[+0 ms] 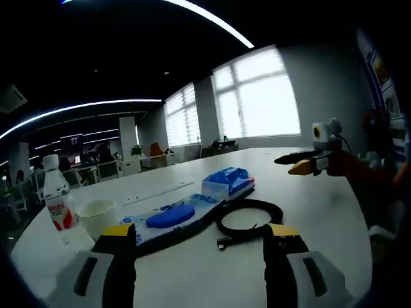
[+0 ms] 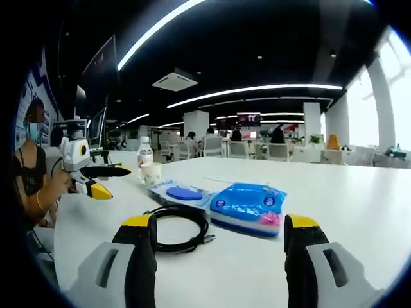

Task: Arrange the tabletop items into an orderly group along one side of the table until the central work area is clear of visible clutter.

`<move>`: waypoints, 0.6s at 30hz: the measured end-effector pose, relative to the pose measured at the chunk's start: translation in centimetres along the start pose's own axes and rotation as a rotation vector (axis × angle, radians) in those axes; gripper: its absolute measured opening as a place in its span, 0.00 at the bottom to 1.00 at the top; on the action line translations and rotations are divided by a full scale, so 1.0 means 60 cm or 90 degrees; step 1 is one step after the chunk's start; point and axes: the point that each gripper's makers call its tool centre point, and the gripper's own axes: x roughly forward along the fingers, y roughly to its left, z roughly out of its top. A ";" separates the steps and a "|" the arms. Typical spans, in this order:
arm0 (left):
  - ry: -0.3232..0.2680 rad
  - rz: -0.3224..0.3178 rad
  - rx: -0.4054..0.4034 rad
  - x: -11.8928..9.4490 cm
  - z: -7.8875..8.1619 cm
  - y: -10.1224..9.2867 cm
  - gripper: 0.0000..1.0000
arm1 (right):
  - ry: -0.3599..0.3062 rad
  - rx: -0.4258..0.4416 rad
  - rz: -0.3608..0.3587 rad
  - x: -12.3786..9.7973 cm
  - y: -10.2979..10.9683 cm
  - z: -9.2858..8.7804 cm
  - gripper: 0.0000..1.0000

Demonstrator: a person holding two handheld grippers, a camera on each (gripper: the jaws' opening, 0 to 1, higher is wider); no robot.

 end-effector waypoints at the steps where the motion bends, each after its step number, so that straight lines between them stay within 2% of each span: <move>1: -0.005 -0.001 0.004 -0.003 0.003 0.000 0.80 | -0.001 0.000 0.000 -0.003 0.000 0.002 0.77; 4: -0.018 0.020 -0.001 -0.018 0.013 0.010 0.80 | -0.001 -0.003 -0.003 -0.011 0.000 0.004 0.72; 8: -0.037 0.031 -0.020 -0.040 0.022 0.015 0.80 | -0.011 -0.007 -0.008 -0.023 0.002 0.008 0.75; 9: -0.033 0.034 -0.021 -0.045 0.021 0.015 0.80 | -0.013 -0.007 -0.006 -0.025 0.004 0.009 0.76; 10: -0.012 0.055 -0.015 -0.055 0.014 0.020 0.81 | -0.017 -0.009 -0.007 -0.026 0.006 0.010 0.77; 13: -0.025 0.074 0.006 -0.069 0.018 0.020 0.81 | -0.022 -0.011 -0.005 -0.029 0.010 0.010 0.77; 17: -0.018 0.066 0.008 -0.083 0.017 0.008 0.84 | -0.028 -0.004 -0.005 -0.031 0.012 0.011 0.77; 18: -0.018 0.067 0.025 -0.087 0.018 0.006 0.84 | -0.028 -0.002 -0.005 -0.031 0.013 0.010 0.77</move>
